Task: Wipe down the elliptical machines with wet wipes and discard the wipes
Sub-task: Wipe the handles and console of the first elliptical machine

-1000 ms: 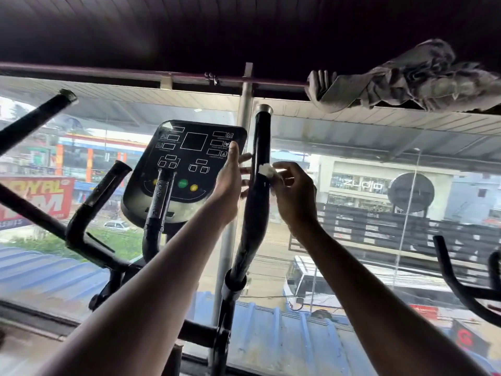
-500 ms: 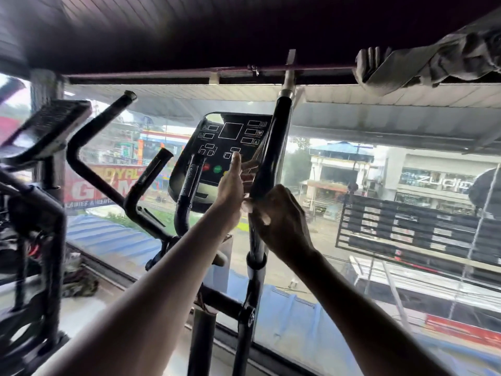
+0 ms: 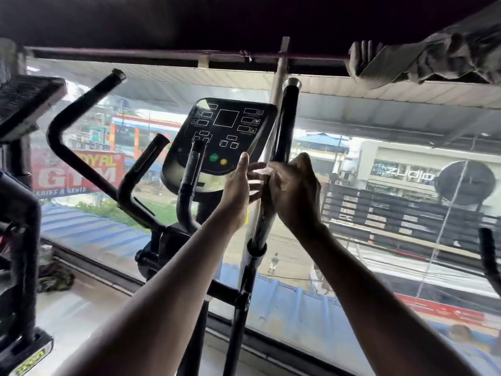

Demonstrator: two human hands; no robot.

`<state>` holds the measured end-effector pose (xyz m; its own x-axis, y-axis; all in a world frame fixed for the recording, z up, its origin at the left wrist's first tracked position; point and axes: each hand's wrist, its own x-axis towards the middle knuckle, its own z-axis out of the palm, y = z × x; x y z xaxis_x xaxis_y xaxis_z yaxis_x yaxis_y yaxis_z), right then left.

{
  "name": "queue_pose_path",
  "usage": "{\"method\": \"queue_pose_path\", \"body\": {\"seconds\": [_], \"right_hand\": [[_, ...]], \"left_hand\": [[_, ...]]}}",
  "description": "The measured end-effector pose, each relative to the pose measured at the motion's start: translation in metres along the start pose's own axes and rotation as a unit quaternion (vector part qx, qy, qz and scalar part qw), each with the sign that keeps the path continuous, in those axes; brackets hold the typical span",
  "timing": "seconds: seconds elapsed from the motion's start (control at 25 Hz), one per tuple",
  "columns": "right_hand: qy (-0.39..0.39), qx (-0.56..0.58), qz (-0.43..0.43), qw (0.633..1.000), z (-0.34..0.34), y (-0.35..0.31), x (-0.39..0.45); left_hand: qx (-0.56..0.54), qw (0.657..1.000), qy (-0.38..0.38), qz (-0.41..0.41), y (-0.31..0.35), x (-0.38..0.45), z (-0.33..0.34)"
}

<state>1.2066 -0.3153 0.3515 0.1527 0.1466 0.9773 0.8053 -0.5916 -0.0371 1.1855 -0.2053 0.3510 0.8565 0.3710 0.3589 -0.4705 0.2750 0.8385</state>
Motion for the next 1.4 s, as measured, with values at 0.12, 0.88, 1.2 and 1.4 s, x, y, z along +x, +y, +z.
{"method": "queue_pose_path", "body": {"seconds": [0.12, 0.88, 1.2, 1.4], "right_hand": [[-0.056, -0.075, -0.127, 0.987, 0.009, -0.001, -0.034], [0.042, -0.024, 0.077, 0.996, 0.033, -0.012, -0.07], [-0.022, 0.12, 0.239, 0.963, 0.017, -0.002, -0.06], [-0.135, 0.288, 0.362, 0.876, 0.029, 0.004, -0.061]], "left_hand": [[0.025, 0.999, -0.026, -0.005, -0.005, 0.005, -0.014], [-0.002, 0.996, -0.056, 0.076, -0.063, -0.025, -0.038], [-0.018, 0.996, 0.073, 0.041, -0.093, 0.001, -0.039], [0.029, 0.986, 0.059, 0.154, -0.098, -0.022, -0.011]]}}
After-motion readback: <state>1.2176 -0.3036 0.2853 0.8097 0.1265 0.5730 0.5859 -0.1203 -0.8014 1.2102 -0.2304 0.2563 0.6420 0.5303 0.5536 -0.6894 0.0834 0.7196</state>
